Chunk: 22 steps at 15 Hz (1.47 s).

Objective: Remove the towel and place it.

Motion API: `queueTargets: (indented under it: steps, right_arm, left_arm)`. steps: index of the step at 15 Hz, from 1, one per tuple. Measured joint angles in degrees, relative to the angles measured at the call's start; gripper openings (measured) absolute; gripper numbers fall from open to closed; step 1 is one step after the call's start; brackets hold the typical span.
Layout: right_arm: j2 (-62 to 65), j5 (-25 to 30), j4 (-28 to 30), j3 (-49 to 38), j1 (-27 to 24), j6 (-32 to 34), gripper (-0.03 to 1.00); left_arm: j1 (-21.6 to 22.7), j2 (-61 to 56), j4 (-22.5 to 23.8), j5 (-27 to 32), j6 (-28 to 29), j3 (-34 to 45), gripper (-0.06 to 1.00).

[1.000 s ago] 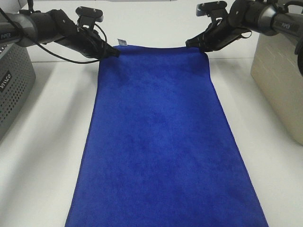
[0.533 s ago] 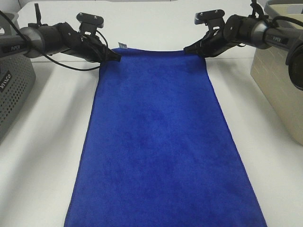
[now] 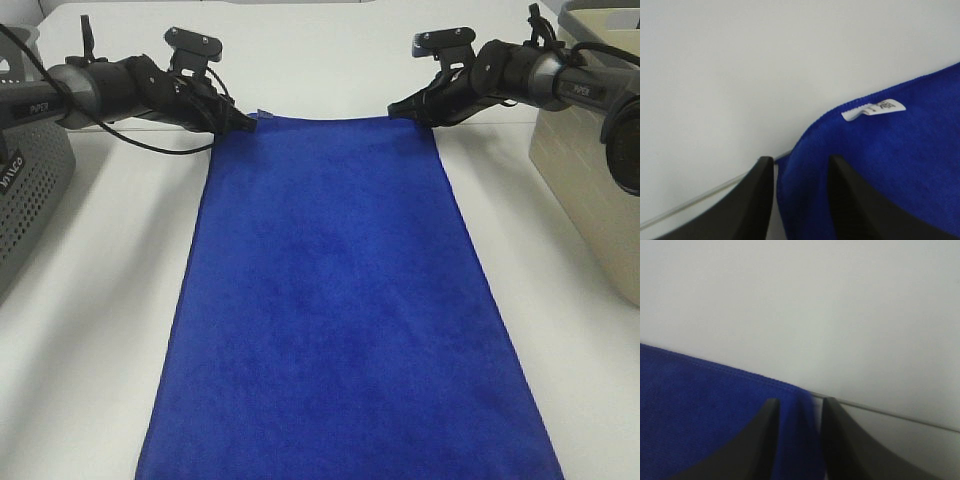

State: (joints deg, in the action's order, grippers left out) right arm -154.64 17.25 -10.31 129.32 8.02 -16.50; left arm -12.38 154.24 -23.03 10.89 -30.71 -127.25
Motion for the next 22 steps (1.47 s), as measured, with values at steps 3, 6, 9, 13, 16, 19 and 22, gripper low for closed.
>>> queueTargets:
  steps: [3,6,9,13,16,19,22]
  right_arm:
    - [0.1,-0.3,-0.5,0.8,0.0,0.0,0.62]
    - [0.9,2.5,-0.5,1.7,0.0,0.0,0.68]
    - [6.1,11.9,-1.0,1.8,0.0,0.0,0.69]
    - [14.8,35.9,-1.4,1.8,0.0,0.4,0.69]
    - [20.8,50.4,-1.1,1.8,0.0,3.5,0.69]
    - [25.7,52.4,2.0,1.8,0.0,9.3,0.69]
    - [30.3,52.4,5.0,1.8,0.0,12.5,0.69]
  left_arm:
    - [0.0,0.0,0.6,-2.8,0.0,0.0,0.45]
    - [0.0,-0.3,0.6,-2.5,0.0,0.0,0.53]
    - [0.0,-4.1,0.6,2.7,1.9,0.0,0.57]
    - [0.0,-14.0,2.9,26.4,10.0,-0.2,0.57]
    - [0.0,-20.8,8.7,42.4,18.2,-0.3,0.57]
    - [0.0,-25.7,13.8,56.3,25.8,-0.3,0.57]
    - [0.3,-29.3,22.5,58.6,33.6,-1.1,0.68]
